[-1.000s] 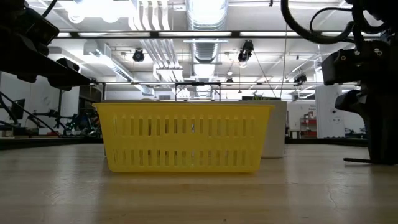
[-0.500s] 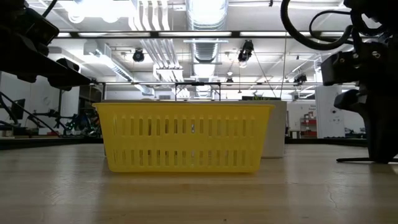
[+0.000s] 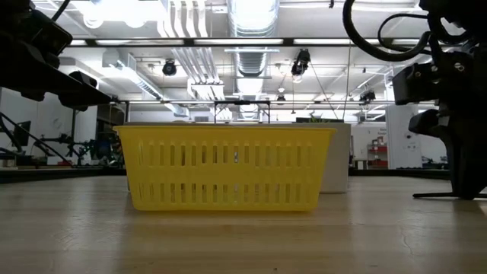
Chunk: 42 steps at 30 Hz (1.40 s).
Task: Pick & Place Paint Supplies
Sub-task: Put the gold paint brush into the white bin
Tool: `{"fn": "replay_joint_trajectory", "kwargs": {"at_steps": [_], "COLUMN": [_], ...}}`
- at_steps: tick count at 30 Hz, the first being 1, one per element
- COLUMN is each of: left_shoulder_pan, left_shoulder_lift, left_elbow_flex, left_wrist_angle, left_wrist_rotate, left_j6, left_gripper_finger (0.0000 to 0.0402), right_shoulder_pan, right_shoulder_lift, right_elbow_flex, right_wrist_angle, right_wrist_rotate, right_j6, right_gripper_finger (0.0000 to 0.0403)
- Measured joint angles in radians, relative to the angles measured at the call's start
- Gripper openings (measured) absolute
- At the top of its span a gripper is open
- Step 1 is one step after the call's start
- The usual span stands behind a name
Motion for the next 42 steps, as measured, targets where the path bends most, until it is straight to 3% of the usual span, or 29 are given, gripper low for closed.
{"fn": "replay_joint_trajectory", "kwargs": {"at_steps": [15, 26, 33, 42], "left_shoulder_pan": [0.0, 0.0, 0.0, 0.0], "left_shoulder_lift": [0.001, 0.0, 0.0, 0.0], "left_elbow_flex": [0.0, 0.0, 0.0, 0.0], "left_wrist_angle": [0.0, 0.0, 0.0, 0.0], "left_wrist_rotate": [0.0, 0.0, 0.0, 0.0], "left_j6": [0.0, 0.0, 0.0, 0.0], "left_gripper_finger": [0.0306, 0.0306, 0.0306, 0.0306], "right_shoulder_pan": [-0.053, -0.276, -0.459, -0.589], "right_shoulder_lift": [-0.371, -0.667, -0.688, -0.529], "right_elbow_flex": [-0.003, -0.002, 0.033, 0.159], "right_wrist_angle": [-0.164, -0.13, -0.061, -0.025], "right_wrist_rotate": [0.008, 0.053, 0.053, 0.052], "right_j6": [0.063, 0.244, 0.248, 0.224], "right_gripper_finger": [0.0011, 0.0011, 0.0011, 0.0011]}}
